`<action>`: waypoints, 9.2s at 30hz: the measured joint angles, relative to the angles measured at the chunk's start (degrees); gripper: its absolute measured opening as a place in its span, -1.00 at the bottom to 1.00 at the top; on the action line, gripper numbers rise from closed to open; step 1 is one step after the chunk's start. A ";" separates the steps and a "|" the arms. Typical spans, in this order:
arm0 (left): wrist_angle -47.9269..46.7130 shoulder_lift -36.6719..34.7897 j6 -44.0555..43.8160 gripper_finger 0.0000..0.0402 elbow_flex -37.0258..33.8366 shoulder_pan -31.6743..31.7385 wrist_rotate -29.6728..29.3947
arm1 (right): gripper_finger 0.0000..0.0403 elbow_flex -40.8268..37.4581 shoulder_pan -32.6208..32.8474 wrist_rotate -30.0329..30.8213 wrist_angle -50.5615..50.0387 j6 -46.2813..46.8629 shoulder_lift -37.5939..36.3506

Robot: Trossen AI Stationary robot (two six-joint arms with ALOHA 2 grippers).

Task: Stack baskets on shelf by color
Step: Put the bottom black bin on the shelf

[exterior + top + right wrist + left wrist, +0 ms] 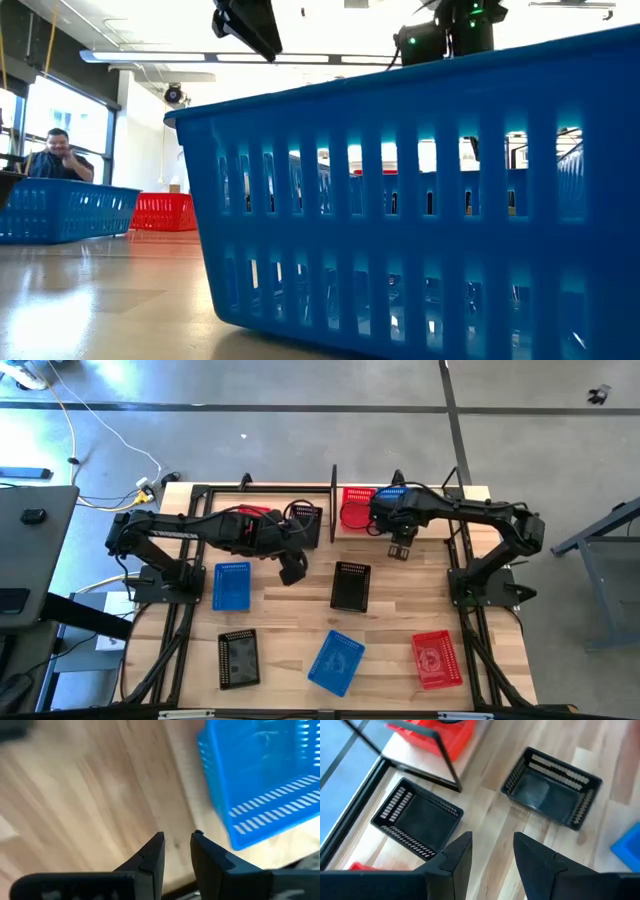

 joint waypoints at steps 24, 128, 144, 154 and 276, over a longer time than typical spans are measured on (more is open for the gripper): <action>-8.67 -5.44 6.32 -0.34 0.00 0.87 0.01 | -0.60 5.03 24.86 -15.11 13.13 28.32 -0.02; -4.41 16.70 -112.35 -0.95 -20.61 -43.77 21.25 | -0.60 5.03 33.37 -10.95 14.78 12.54 -0.02; -4.33 5.68 -107.41 -1.00 -20.59 -34.71 5.34 | -0.60 5.03 34.48 -15.75 30.55 3.65 0.00; -4.42 1.38 -91.75 -1.00 -18.74 -22.95 0.53 | -0.60 5.03 36.64 -12.08 41.65 -6.66 -0.01; 10.09 -3.46 -20.60 -0.33 -8.07 6.85 2.98 | -1.00 16.48 32.16 13.22 20.91 15.27 10.88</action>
